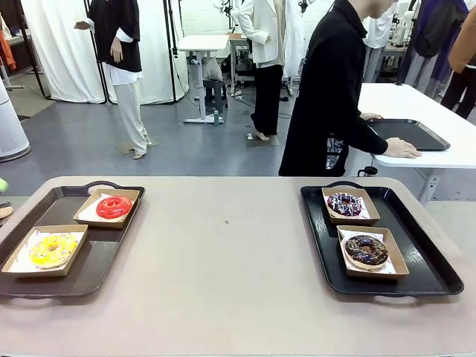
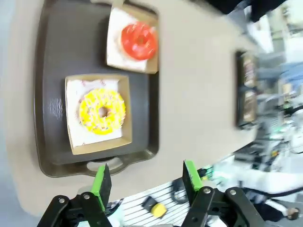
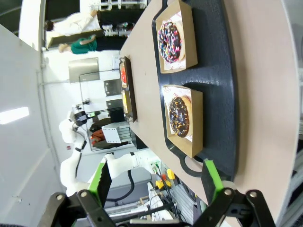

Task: Individually package the donuts and arrange them on the tray.
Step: Place the picked Paper togo box on the Handle tray.

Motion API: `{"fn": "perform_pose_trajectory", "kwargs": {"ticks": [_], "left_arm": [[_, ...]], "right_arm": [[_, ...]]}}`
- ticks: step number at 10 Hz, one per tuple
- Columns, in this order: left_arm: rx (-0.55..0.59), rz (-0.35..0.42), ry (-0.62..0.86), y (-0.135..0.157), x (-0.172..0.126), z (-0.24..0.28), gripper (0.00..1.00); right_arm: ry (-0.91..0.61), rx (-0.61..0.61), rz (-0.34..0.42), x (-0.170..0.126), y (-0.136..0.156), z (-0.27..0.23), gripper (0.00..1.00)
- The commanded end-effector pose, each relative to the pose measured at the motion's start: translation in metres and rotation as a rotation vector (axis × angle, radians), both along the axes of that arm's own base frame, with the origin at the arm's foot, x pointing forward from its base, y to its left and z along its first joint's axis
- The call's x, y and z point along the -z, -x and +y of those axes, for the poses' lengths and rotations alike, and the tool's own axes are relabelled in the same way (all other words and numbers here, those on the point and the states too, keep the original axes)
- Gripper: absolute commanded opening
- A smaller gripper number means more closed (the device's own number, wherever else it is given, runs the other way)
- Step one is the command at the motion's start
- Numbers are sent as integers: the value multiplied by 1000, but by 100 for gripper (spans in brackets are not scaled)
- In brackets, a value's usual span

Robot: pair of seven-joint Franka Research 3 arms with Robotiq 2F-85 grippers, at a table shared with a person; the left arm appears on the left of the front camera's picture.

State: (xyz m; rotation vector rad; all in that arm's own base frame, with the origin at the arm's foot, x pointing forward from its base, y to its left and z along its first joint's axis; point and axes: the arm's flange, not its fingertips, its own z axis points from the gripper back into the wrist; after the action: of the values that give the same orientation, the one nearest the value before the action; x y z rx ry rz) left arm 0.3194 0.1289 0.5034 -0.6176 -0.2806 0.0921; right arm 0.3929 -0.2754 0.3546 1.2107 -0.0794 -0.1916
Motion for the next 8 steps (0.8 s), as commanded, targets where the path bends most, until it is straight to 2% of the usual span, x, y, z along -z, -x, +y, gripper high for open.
{"fn": "perform_pose_trajectory", "kwargs": {"ticks": [1, 2, 3, 4, 6, 7, 8], "left_arm": [[27, -63, 241, -14, 5, 61, 80], [15, -104, 341, -11, 9, 93, 80], [-13, -104, 433, -8, 11, 125, 80], [-42, -50, 503, -4, 12, 147, 80], [-61, -3, 553, -5, 19, 168, 80], [-79, 61, 586, -10, 26, 174, 80], [-78, 76, 572, -11, 30, 174, 80]], "right_arm": [[-7, -4, -1, -1, 0, 0, 100], [-7, -4, -1, -1, 0, 0, 100], [-7, -4, -1, -1, 0, 0, 100], [-7, -4, -1, -1, 0, 0, 100], [-7, -4, -1, -1, 0, 0, 100], [-7, -4, -1, -1, 0, 0, 100], [-7, -4, -1, -1, 0, 0, 100]]}}
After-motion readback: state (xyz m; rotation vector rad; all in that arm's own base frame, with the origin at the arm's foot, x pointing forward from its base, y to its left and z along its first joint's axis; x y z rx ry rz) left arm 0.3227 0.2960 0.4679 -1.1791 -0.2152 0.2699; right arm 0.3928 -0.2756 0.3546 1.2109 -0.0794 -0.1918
